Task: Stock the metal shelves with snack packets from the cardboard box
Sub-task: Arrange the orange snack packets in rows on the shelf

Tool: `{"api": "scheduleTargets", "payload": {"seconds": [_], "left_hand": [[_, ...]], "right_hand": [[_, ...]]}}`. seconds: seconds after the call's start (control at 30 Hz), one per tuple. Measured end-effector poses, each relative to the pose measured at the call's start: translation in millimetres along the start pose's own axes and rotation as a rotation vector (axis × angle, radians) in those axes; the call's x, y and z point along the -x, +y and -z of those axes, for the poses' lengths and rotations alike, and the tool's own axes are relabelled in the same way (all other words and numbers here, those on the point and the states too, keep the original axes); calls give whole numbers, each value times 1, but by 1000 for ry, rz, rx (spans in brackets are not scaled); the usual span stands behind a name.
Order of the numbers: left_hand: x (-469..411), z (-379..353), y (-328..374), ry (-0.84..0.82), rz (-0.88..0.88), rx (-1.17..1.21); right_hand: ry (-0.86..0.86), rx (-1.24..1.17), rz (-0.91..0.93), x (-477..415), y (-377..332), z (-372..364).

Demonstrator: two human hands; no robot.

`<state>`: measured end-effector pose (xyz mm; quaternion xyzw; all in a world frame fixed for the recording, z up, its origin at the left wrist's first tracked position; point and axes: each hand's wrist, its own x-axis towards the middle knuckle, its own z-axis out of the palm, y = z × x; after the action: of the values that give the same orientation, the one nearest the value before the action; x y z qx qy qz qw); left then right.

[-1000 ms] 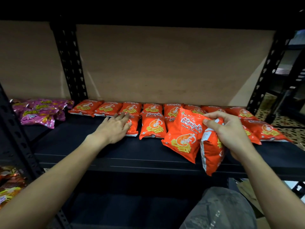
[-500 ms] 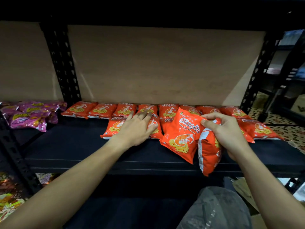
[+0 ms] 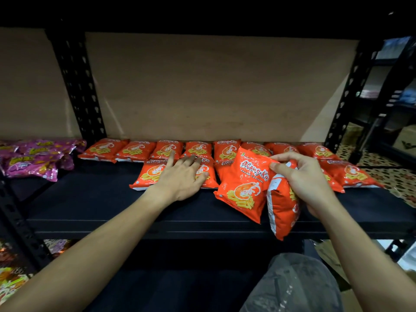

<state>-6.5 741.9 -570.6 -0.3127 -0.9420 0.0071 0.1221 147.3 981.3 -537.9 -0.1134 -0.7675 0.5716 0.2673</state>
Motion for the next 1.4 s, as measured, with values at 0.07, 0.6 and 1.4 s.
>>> {"api": "scheduleTargets", "payload": {"seconds": [0.07,0.6,1.4], "left_hand": [[-1,-1,1,-2,11,16],[52,35,30,214,12,1006],[83,7,-162,518,688,1197]], "right_hand": [[1,5,6,1,-1,-1],[-97,-64,1,7,-18,-21],[-40,-129,-93,1,-23,-80]]}}
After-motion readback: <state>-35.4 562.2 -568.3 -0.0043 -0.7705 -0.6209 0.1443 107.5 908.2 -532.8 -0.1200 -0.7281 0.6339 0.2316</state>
